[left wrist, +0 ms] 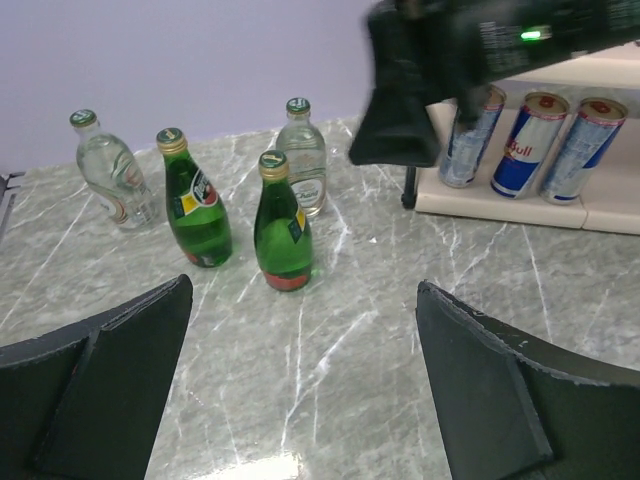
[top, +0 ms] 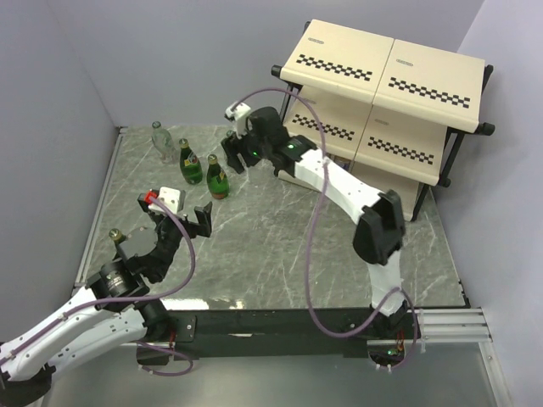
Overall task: Place and organize the beverage onto the shelf
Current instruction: Move the drink to the center of the board.
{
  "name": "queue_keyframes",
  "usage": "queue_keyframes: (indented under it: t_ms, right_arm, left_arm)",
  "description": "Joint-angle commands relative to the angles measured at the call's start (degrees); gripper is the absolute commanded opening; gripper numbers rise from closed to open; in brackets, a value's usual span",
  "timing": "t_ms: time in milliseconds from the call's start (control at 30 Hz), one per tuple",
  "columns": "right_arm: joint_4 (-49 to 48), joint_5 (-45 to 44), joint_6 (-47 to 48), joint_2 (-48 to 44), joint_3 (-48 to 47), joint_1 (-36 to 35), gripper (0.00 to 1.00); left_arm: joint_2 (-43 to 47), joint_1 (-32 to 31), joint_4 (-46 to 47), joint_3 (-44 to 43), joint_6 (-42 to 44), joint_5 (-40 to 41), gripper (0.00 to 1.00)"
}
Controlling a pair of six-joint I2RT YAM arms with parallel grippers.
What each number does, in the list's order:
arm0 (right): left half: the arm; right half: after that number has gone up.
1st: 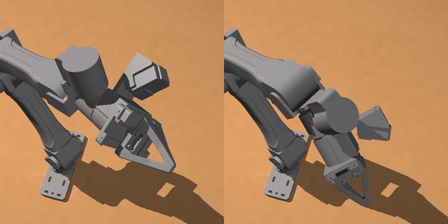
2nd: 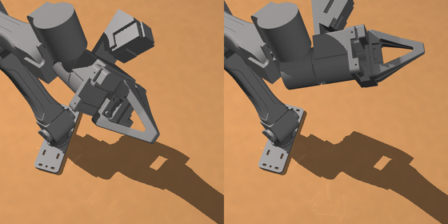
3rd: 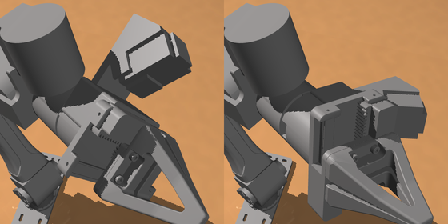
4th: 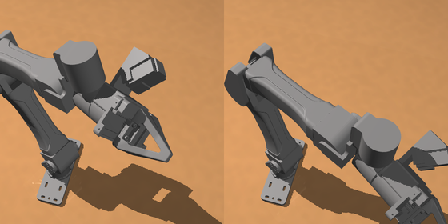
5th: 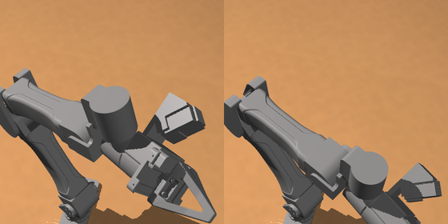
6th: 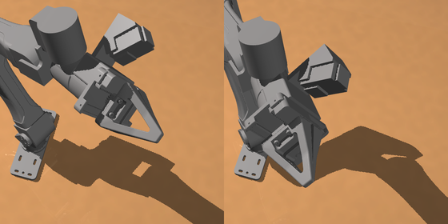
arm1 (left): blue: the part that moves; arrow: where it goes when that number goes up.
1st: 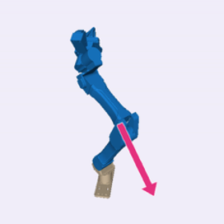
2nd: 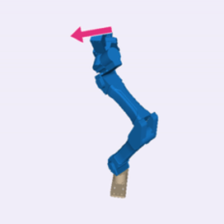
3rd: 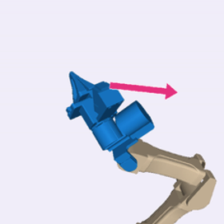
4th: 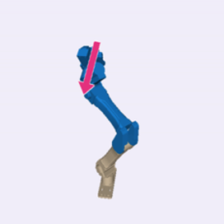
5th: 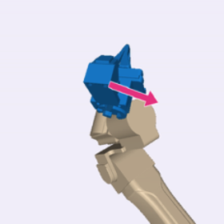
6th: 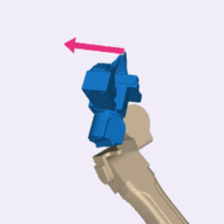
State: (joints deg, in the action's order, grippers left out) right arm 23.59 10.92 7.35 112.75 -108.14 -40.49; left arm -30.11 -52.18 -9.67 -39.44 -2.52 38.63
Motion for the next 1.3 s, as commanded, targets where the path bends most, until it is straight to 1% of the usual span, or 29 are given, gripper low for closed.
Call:
queue_keyframes:
  t_ms: [0,67,100,267,300,400,633,800,1000,1267]
  right_arm:
    - [-1.1,-10.83,-7.0,5.62,-9.35,-0.47,0.8]
    - [-1.27,-13.98,-7.27,9.84,-12.78,-0.47,0.81]
    - [-1.88,-15.21,-9.18,11.08,-15.58,-0.47,0.82]
    - [-4.43,-17.33,-9.73,18.63,-21.93,-0.47,0.81]
    - [-4.61,-18.03,-10.34,19.87,-24.73,-0.47,0.81]
    - [-5.83,-18.83,-11.13,24.09,-28.96,-0.38,0.8]
    - [-9.53,-21.46,-12.27,29.62,-33.89,-0.03,0.79]
    - [-11.55,-21.64,-13.15,32.27,-36.17,0.5,0.74]
    - [-13.75,-22.34,-13.07,34.64,-38.11,1.03,0.71]
    - [-14.1,-21.38,-13.33,36.31,-39.08,1.47,0.62]
  left_arm:
    - [0.49,1.38,0.79,0.06,0.85,-1.98,0.99]
    - [0.4,1.73,0.71,-0.02,0.94,-2.42,0.99]
    - [0.4,1.82,0.53,-0.11,0.94,-2.33,0.99]
    - [0.31,2.79,0.27,-0.37,1.03,-3.04,1.0]
    - [0.4,3.05,0.35,-0.29,1.03,-3.04,0.99]
    - [0.75,3.49,0.53,-0.02,1.12,-3.12,0.99]
    - [0.23,4.63,0.53,-0.02,1.12,-3.83,0.99]
    - [0.05,5.6,0.79,-0.02,1.12,-4.44,0.99]
    - [-0.21,6.39,0.88,0.07,1.12,-5.06,0.99]
    - [-0.3,7.27,0.79,0.07,1.03,-5.85,0.99]
